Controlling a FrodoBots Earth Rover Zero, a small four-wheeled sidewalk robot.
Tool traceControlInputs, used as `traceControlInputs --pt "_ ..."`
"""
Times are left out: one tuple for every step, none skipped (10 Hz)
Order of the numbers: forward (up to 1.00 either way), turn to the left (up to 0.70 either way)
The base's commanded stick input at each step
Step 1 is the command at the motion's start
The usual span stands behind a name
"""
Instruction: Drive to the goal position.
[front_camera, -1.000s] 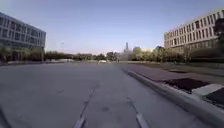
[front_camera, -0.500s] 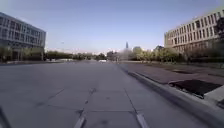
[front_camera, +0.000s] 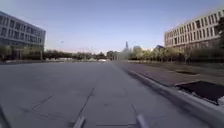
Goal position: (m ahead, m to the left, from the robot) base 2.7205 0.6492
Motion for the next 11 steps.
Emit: traceControlInputs --pt "0.60 0.01" --pt "0.60 0.01" --pt "0.60 0.00" --pt "0.60 0.00" --pt "0.60 0.01" --pt "0.60 0.01" --pt "0.60 0.01" --pt "0.60 0.02" --pt "0.60 0.05" --pt "0.60 0.07" --pt "0.60 0.10"
